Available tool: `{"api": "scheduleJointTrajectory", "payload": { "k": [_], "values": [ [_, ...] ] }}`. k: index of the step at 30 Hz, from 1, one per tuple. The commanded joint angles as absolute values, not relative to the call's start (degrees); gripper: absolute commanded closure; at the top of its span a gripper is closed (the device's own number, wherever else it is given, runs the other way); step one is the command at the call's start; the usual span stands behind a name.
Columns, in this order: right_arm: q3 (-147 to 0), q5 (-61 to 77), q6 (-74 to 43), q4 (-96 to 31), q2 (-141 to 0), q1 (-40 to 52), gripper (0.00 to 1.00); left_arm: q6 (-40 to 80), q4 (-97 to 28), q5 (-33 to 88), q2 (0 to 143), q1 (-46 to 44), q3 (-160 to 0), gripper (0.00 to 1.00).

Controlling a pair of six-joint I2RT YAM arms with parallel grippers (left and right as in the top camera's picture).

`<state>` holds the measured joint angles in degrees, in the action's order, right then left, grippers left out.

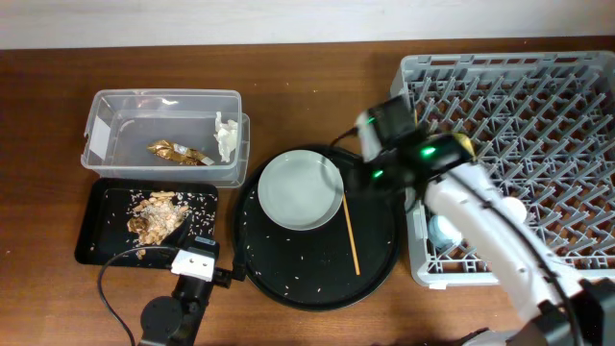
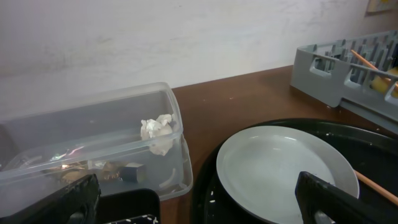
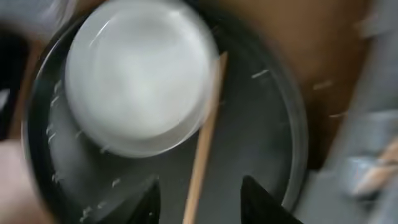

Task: Sort waste into correct bins and load items into the dishwasher rack

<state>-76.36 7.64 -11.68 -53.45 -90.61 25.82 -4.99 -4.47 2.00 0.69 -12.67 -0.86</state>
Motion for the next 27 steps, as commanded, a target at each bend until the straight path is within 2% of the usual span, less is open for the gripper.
{"api": "scheduleJointTrajectory", "payload": {
  "k": [1, 4, 5, 6, 8, 10, 12, 16, 18, 23, 27],
  "values": [
    [-70.8, 2.8, -22.7, -52.8, -96.5, 31.3, 0.57, -5.7, -4.5, 2.6, 0.3, -12.3, -0.5, 0.01],
    [-68.8, 0.4, -25.6, -50.2, -104.1, 32.1, 0.58, -5.7, -4.5, 2.6, 0.3, -12.3, -0.5, 0.01],
    [-68.8, 0.4, -25.6, -49.6, -105.8, 32.1, 0.61, -5.7, -4.5, 2.6, 0.3, -12.3, -0.5, 0.01],
    [-68.8, 0.4, -25.6, -49.1, -108.0, 32.1, 0.68, -5.7, -4.5, 2.6, 0.3, -12.3, -0.5, 0.01],
    [-68.8, 0.4, -25.6, -49.2, -110.3, 32.1, 0.75, -5.7, -4.5, 2.6, 0.3, -12.3, -0.5, 0.01],
    [-68.8, 0.4, -25.6, -49.2, -110.8, 32.1, 0.89, -5.7, -4.5, 2.6, 0.3, -12.3, -0.5, 0.0],
    [-68.8, 0.3, -25.6, -49.5, -110.8, 32.1, 0.96, -5.7, -4.5, 2.6, 0.3, -12.3, -0.5, 0.0],
    [-70.1, 0.2, -25.8, -51.9, -109.0, 30.2, 0.96, -5.7, -4.5, 2.6, 0.3, -12.3, -0.5, 0.0],
    [-72.8, -0.6, -25.0, -54.4, -103.5, 26.7, 0.96, -5.7, -4.5, 2.6, 0.3, -12.3, -0.5, 0.01],
    [-75.9, -1.2, -14.7, -53.4, -86.5, 16.4, 0.96, -5.7, -4.5, 2.6, 0.3, -12.3, -0.5, 0.0],
    [-75.9, -6.8, -12.0, -52.4, -88.1, 9.3, 0.96, -5.7, -4.5, 2.6, 0.3, -12.3, -0.5, 0.01]
  ]
}}
